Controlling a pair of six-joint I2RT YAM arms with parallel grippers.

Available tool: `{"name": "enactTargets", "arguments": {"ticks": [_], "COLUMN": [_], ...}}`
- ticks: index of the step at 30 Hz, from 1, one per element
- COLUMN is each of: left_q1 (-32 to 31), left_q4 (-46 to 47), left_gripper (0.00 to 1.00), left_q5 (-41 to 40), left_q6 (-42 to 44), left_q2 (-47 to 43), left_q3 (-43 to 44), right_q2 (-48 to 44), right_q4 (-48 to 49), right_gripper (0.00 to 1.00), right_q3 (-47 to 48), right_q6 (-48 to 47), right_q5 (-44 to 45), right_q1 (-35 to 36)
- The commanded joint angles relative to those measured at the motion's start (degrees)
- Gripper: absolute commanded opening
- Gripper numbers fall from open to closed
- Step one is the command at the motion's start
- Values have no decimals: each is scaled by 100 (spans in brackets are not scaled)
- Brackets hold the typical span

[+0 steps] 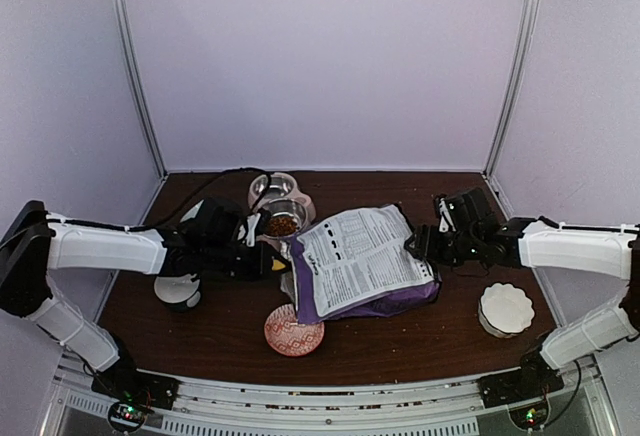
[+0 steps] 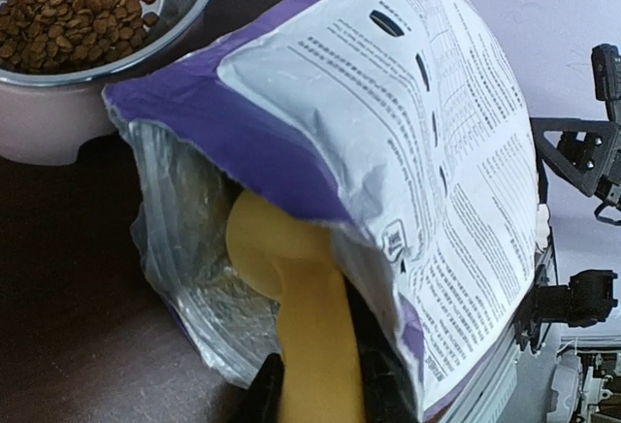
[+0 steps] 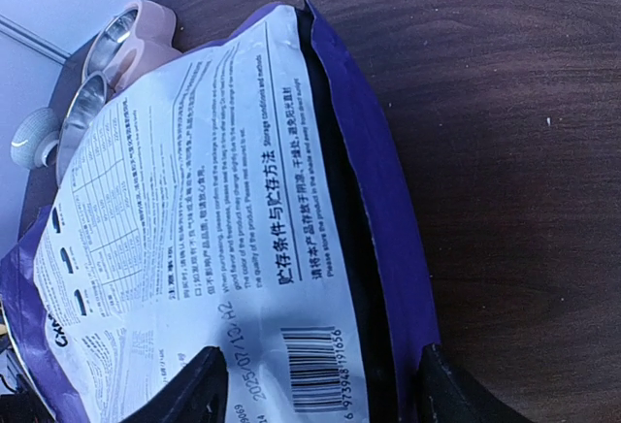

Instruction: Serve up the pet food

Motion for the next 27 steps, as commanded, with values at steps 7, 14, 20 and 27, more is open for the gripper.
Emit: {"name": "enactTargets", "arguments": {"ticks": [7, 14, 20, 27], "left_q1": [-43, -330, -440, -438], "left_q4": [1346, 2195, 3161, 3444], "left_gripper": [0, 0, 0, 0], "left_q5": [258, 488, 828, 912], "left_q6": [133, 275, 50, 35], "left_q2": [1320, 1945, 2070, 1277], "left_q3": [420, 1046, 1080, 980], "right_q2": [183, 237, 225, -78], "right_q4": [670, 876, 884, 347], "right_gripper": [52, 47, 47, 53], "right_q3": [-303, -411, -465, -280], "right_q6": [318, 444, 455, 258], "right_q5": [-595, -743, -731, -355], "right_q1": [-25, -18, -16, -25]}}
